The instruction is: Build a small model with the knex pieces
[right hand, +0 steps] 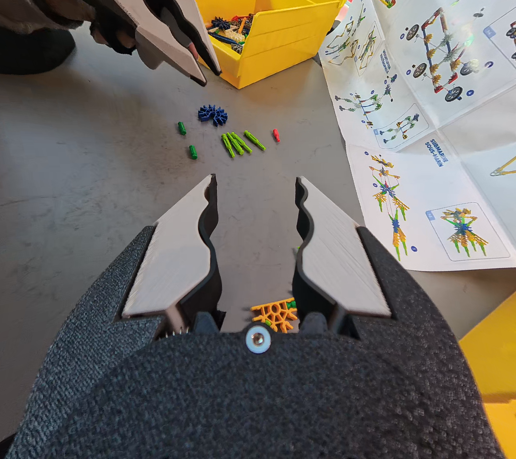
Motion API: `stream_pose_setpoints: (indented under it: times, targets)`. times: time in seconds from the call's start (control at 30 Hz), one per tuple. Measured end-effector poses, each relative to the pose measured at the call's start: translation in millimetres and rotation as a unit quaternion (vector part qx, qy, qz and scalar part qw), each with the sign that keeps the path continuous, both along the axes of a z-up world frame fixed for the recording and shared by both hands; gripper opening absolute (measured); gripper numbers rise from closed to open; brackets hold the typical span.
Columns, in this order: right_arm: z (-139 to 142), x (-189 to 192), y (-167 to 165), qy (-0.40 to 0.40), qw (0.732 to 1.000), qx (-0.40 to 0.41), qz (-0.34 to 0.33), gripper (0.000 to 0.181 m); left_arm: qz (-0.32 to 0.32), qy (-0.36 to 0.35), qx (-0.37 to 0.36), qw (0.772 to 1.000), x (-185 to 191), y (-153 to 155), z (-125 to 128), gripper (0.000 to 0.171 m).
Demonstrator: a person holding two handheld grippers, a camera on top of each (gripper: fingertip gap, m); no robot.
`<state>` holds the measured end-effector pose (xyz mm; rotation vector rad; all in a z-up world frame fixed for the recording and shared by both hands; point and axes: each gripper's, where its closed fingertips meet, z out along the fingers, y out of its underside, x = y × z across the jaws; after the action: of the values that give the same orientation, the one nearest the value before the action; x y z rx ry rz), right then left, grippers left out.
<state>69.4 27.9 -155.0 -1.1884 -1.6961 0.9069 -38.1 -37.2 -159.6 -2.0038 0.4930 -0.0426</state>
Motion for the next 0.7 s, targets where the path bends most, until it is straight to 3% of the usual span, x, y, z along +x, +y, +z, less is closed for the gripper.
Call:
stream_pose_setpoints:
  times: [0.2, 0.37, 0.53, 0.7]
  targets:
    - [-4.7, -7.5, -1.7, 0.008, 1.0, 0.0, -0.009, 0.051, 0.031, -0.043, 0.064, 0.997, -19.2, -7.4, 16.5, 0.018]
    - [20.2, -21.5, -18.7, 0.059, 0.996, -0.067, -0.004, 0.049, 0.071, -0.1, 0.12, 0.985, -46.7, -13.1, 33.5, 0.004]
    - [12.0, -49.1, -44.6, 0.025, 0.997, -0.06, 0.03, 0.049, 0.047, -0.074, 0.03, 0.996, -49.4, -17.1, 1.0, 0.007]
    - [-35.2, -62.3, -76.3, -0.13, 0.984, -0.04, 0.118, 0.054, 0.034, -0.07, -0.081, 0.994, -39.0, -19.6, -39.6, 0.037]
